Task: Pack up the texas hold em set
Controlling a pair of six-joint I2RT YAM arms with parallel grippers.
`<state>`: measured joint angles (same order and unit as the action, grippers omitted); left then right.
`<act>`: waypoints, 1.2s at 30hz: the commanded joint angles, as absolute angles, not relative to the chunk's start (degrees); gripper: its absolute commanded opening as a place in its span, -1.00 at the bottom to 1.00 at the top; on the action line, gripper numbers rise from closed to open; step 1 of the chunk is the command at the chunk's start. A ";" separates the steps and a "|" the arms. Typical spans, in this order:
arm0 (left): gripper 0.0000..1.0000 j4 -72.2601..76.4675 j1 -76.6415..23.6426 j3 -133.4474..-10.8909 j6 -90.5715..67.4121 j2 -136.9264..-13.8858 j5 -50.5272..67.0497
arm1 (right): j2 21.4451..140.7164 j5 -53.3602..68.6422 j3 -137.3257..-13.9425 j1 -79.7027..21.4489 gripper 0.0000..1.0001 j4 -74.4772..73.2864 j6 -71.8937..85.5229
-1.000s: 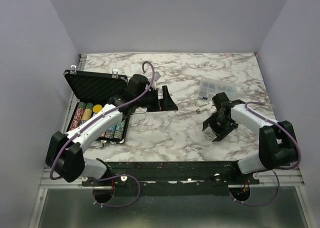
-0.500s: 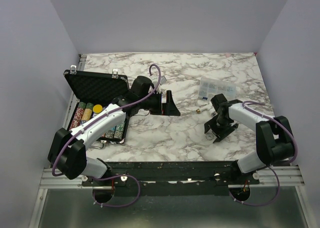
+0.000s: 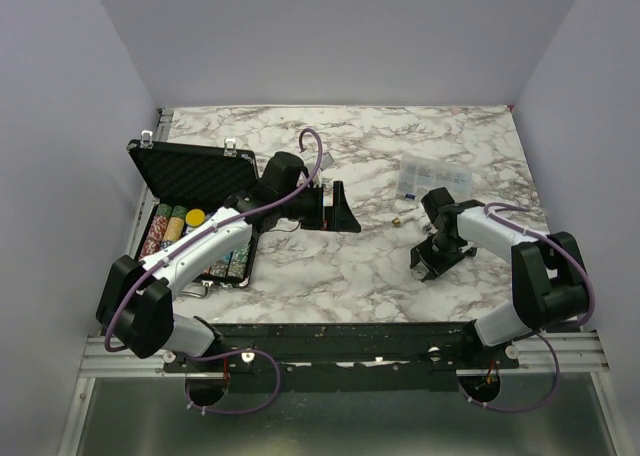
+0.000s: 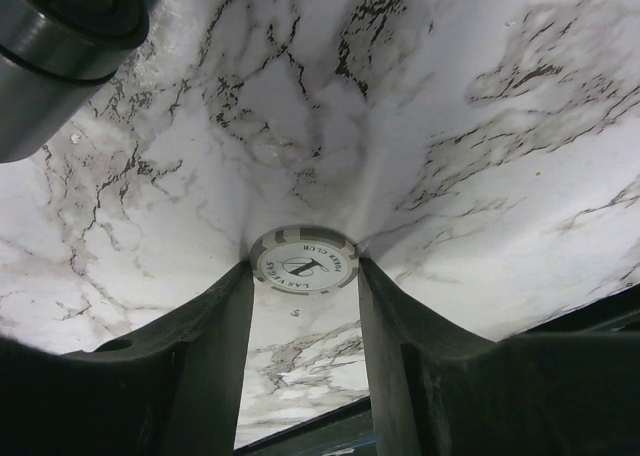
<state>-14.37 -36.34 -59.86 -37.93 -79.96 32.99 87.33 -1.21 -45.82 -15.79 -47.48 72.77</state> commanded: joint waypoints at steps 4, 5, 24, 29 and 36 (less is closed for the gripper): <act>0.95 -12.75 -36.53 -59.02 -37.09 -81.29 35.17 | 88.86 -7.37 -43.71 -15.90 -0.13 -48.18 73.43; 0.95 -12.76 -36.56 -58.99 -37.09 -81.51 35.19 | 88.65 -7.38 -43.97 -15.90 -0.17 -48.40 73.18; 0.94 -5.85 -39.33 -57.52 -45.46 -87.17 29.57 | 84.48 8.31 -50.72 -16.04 -0.42 -41.72 71.95; 0.82 2.68 -39.43 -53.34 -49.42 -87.90 27.19 | 85.92 12.91 -52.94 -16.58 -0.45 -37.89 73.24; 0.62 8.86 -40.21 -50.99 -49.11 -89.05 22.63 | 86.99 16.56 -55.03 -18.61 -0.48 -34.82 75.14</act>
